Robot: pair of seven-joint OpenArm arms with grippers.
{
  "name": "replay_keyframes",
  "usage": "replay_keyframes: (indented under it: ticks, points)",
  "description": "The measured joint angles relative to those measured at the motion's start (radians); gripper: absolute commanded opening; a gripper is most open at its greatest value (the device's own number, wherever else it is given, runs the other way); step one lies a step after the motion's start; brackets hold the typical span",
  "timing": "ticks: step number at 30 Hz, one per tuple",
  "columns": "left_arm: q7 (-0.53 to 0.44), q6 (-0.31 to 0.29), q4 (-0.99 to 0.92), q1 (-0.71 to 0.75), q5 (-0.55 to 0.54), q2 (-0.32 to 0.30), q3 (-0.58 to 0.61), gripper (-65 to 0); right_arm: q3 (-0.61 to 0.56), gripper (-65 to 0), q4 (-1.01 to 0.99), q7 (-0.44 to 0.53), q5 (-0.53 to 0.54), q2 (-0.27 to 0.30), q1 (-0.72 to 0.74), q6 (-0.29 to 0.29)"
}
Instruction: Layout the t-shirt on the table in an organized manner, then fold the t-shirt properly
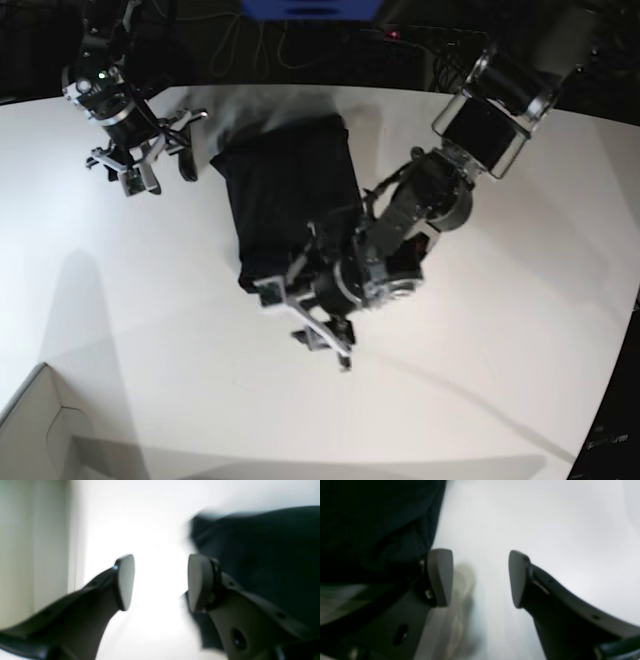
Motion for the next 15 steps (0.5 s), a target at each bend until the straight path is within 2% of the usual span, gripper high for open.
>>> replay_keyframes:
  ticks: [3,6,8,12,15]
  points:
    - [0.015,-0.002,0.035,0.060,0.000,0.003,-0.145,-32.5,-0.005,-29.5,0.000,0.000,0.000,0.000,0.006,0.000]
    - [0.116,-0.011,0.066,0.141,-0.018,0.036,-0.294,-32.5,-0.005,-29.6,0.000,-0.002,0.001,-0.006,0.028,0.000]
    - [0.170,-0.005,0.074,0.183,-0.004,0.053,-0.411,-32.5,-0.005,-29.6,-0.001,0.000,0.001,-0.026,0.038,0.000]
    - [0.180,-0.002,0.077,0.251,-0.005,0.083,-0.644,-32.5,-0.006,-29.6,-0.013,-0.002,0.000,-0.069,0.055,0.000]
    - [0.204,-0.005,0.076,0.285,-0.002,0.085,-0.776,-32.5,-0.011,-29.6,-0.032,0.000,0.002,-0.106,0.057,0.000]
